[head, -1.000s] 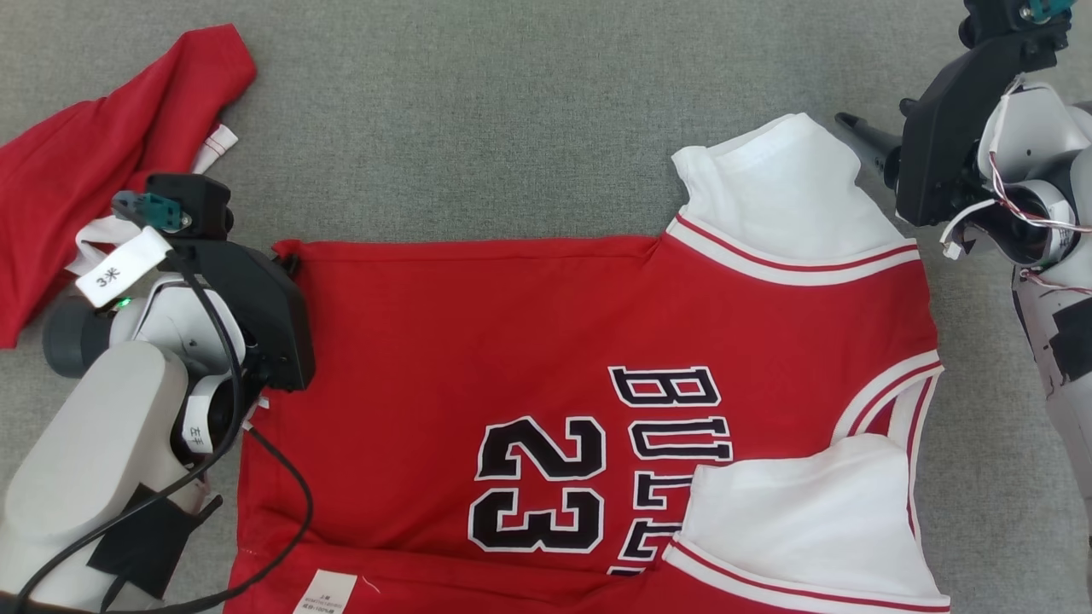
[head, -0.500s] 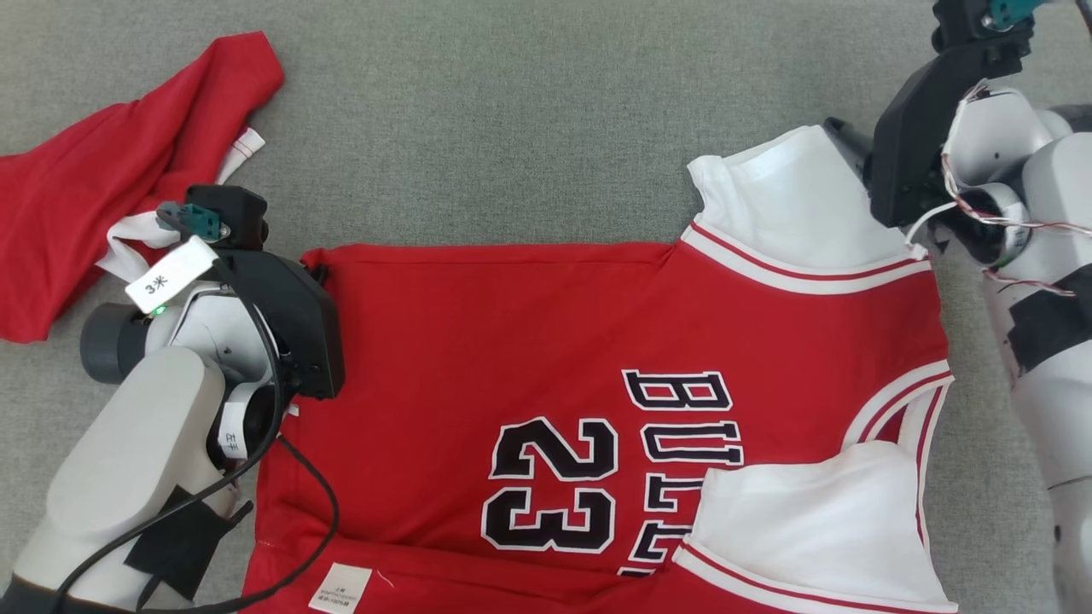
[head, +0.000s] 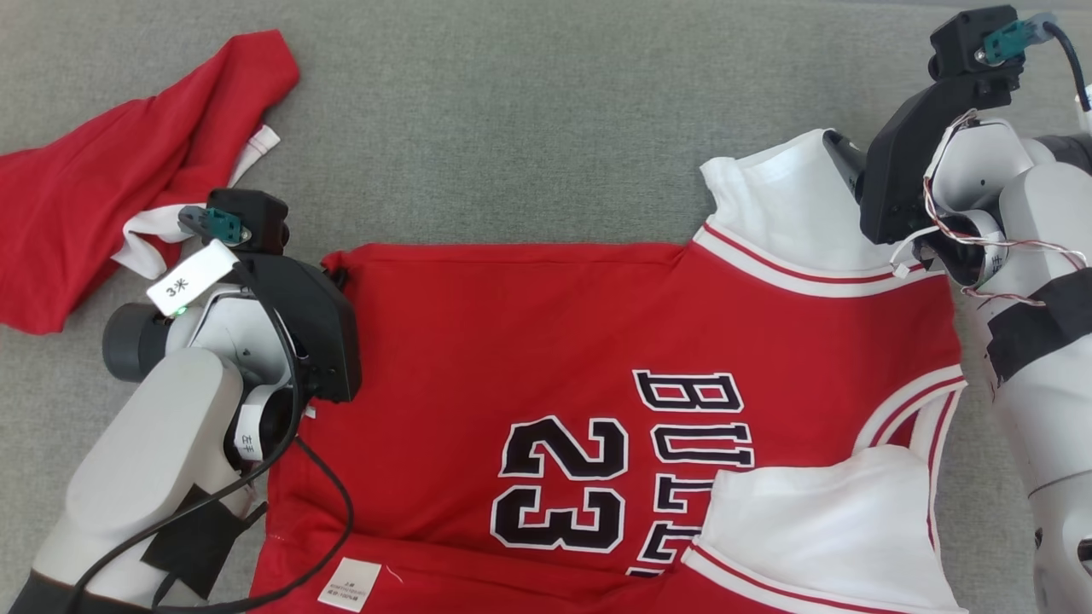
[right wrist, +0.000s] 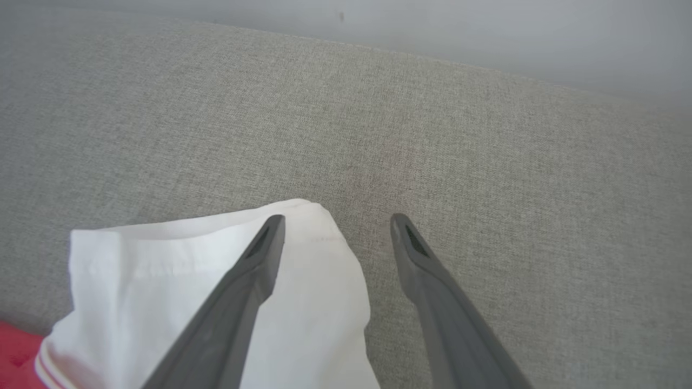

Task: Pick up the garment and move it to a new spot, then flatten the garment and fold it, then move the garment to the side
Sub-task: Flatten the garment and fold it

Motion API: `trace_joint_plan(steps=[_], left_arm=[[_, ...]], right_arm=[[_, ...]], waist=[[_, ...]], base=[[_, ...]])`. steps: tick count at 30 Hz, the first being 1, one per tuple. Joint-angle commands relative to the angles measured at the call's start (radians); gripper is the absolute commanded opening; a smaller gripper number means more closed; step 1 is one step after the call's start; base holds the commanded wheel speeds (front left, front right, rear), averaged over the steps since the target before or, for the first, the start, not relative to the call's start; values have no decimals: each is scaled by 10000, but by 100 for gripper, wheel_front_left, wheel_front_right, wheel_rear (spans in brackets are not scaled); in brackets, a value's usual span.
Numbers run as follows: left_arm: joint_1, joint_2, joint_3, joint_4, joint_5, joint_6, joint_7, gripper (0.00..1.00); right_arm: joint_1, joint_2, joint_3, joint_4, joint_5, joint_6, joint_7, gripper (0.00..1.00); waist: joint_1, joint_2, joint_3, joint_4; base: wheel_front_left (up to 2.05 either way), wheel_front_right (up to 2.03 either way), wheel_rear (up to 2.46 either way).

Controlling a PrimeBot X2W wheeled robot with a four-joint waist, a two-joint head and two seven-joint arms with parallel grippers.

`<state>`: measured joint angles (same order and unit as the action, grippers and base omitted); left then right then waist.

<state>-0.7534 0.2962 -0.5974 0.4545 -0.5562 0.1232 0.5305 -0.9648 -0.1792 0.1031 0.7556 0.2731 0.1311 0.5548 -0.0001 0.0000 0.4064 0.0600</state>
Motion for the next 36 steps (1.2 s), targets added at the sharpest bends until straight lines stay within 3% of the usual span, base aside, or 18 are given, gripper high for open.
trace_joint_plan(steps=[1, 10, 19, 20, 21, 22, 24, 26, 27, 28, 36], left_arm=[[85, -79, -171, 142, -81, -83, 50, 0], [-112, -257, -284, 215, -68, -152, -32, 0], [-172, -210, -297, 393, -158, -177, -102, 0], [-207, -216, -305, 400, -176, -178, -114, 0], [-212, -227, -312, 402, -191, -181, -122, 0], [-210, -236, -321, 404, -200, -186, -127, 0], [-209, -244, -337, 423, -234, -201, -131, 0], [-217, -244, -346, 447, -247, -209, -127, 0], [-225, -244, -351, 457, -256, -209, -134, 0], [-234, -243, -352, 468, -254, -200, -162, 0], [-373, -233, -148, 525, -101, -5, -995, 0]], right_arm=[[-225, 42, -173, 285, -198, -7, -94, 100], [-722, 143, -1080, 1247, -1094, -7, -217, 100], [-707, 654, -1263, 1812, -1206, -4, 724, 100], [-681, 669, -1344, 1899, -1136, -4, 956, 64], [-658, 705, -1367, 1951, -1091, -4, 1118, 60], [-634, 741, -1348, 1980, -1055, -4, 1280, 71], [-567, 799, -1277, 1970, -988, -4, 1557, 71], [-534, 728, -1200, 1790, -1049, -4, 1540, 38], [-535, 664, -1207, 1687, -1092, -4, 1425, 5], [-537, 596, -1217, 1600, -1134, -6, 1339, 0], [-554, 538, -1616, 1107, -1515, -14, 353, 0]], waist=[[1, 0, 110, 126], [1, 0, 425, 373], [1, 0, 497, 334], [1, 0, 497, 323], [1, 0, 494, 318], [1, 0, 493, 312], [1, 0, 484, 299], [1, 0, 477, 290], [1, 0, 476, 288], [1, 0, 470, 286], [1, 0, 368, 191]], base=[[0, 0, 0], [0, 0, 0], [0, 0, 0], [0, 0, 0], [0, 0, 0], [0, 0, 0], [0, 0, 0], [0, 0, 0], [0, 0, 0], [0, 0, 0], [0, 0, 0]])
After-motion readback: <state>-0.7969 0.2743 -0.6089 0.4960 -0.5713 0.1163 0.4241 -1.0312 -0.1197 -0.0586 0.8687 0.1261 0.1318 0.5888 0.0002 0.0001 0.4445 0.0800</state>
